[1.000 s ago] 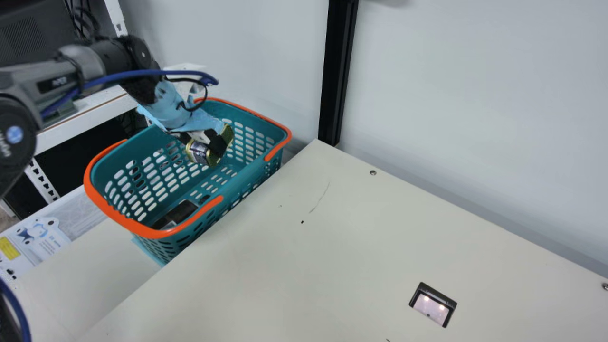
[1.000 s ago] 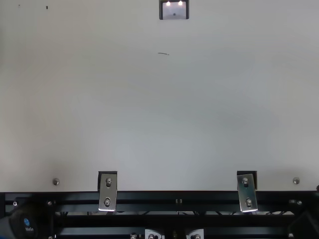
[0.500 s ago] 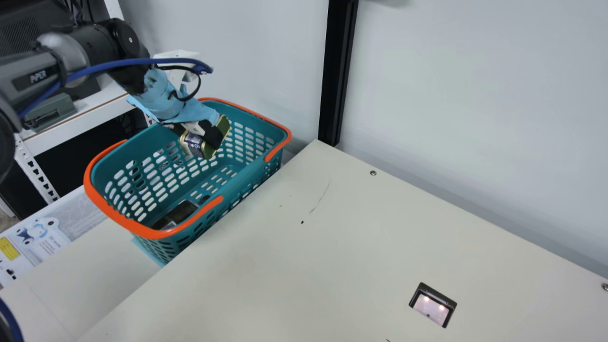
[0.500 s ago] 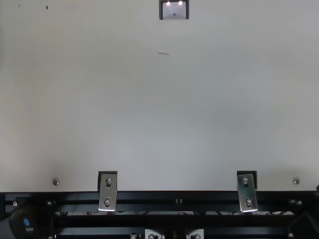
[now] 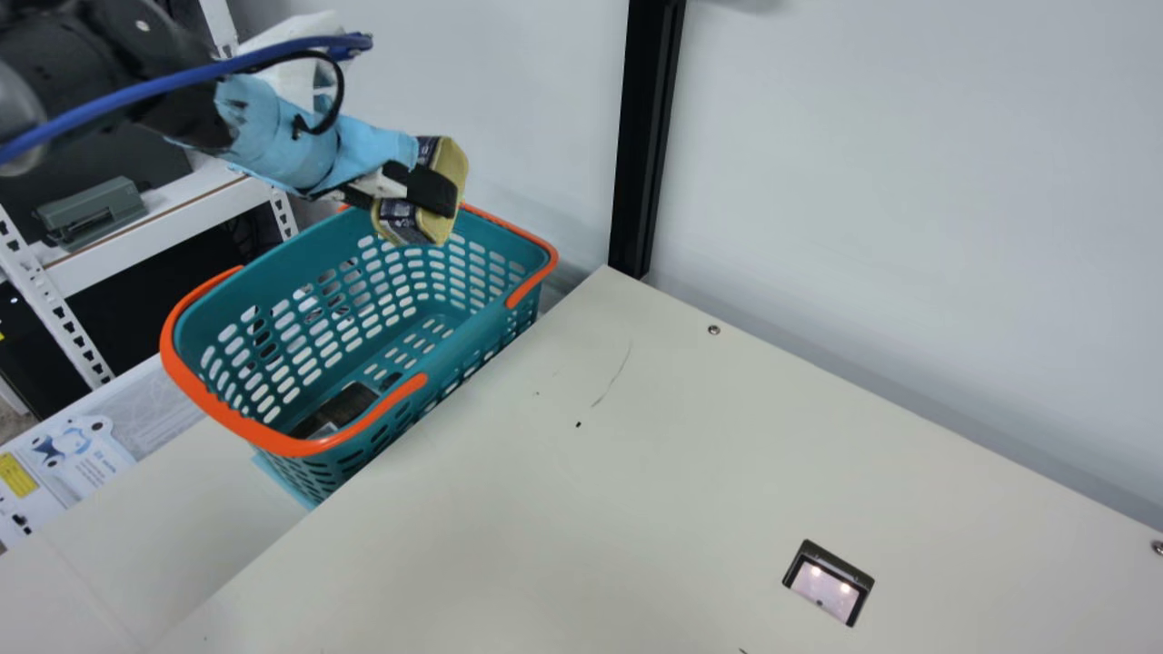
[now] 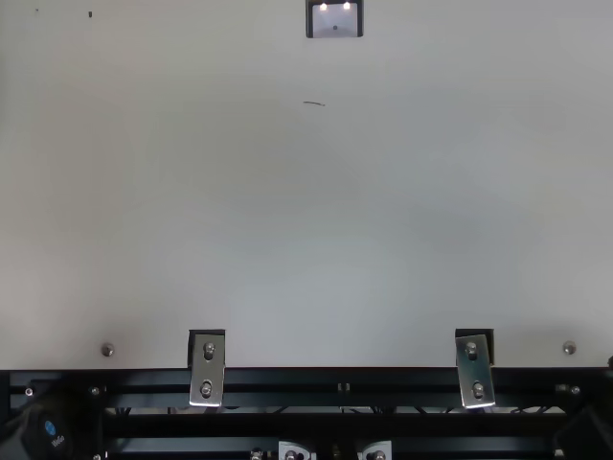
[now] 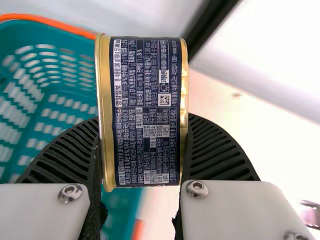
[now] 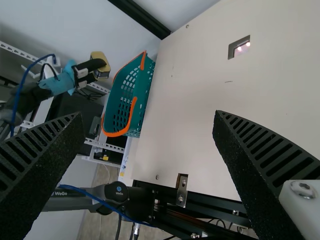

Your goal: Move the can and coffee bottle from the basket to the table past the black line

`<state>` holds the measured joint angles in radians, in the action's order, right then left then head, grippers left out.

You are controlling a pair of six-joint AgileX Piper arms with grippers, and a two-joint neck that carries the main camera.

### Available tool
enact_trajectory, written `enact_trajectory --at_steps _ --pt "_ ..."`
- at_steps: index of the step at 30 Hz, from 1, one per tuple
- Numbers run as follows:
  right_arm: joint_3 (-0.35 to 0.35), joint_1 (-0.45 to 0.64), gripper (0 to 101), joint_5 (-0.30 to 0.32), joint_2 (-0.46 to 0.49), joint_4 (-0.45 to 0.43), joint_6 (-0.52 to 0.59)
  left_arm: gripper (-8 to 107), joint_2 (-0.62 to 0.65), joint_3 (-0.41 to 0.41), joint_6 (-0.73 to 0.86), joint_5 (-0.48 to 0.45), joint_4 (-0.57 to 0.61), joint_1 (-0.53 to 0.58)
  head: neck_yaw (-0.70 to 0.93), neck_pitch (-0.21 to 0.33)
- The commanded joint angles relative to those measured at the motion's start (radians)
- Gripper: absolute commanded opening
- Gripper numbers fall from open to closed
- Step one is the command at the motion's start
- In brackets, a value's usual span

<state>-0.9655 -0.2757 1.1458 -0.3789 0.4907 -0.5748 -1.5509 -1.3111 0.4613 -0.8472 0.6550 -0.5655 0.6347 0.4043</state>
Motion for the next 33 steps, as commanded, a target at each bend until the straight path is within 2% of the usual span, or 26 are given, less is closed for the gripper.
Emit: enact_trajectory --at_steps 1,17,25,33 --pt "0.0 0.0 101 0.0 0.0 0.0 0.0 10 0.07 0.033 -0.002 -0.031 0.115 -0.007 0.02 0.027" --pt "0.0 0.0 101 0.0 0.0 0.0 0.0 10 0.32 0.204 -0.162 -0.373 0.477 -0.132 0.02 0.027" --pt "0.0 0.0 101 0.0 0.0 0.0 0.0 10 0.414 0.325 -0.325 -0.373 0.627 -0.056 0.02 0.027" --pt "0.0 0.0 101 0.0 0.0 0.0 0.0 10 0.502 0.397 -0.517 -0.373 0.726 0.001 0.02 0.027"
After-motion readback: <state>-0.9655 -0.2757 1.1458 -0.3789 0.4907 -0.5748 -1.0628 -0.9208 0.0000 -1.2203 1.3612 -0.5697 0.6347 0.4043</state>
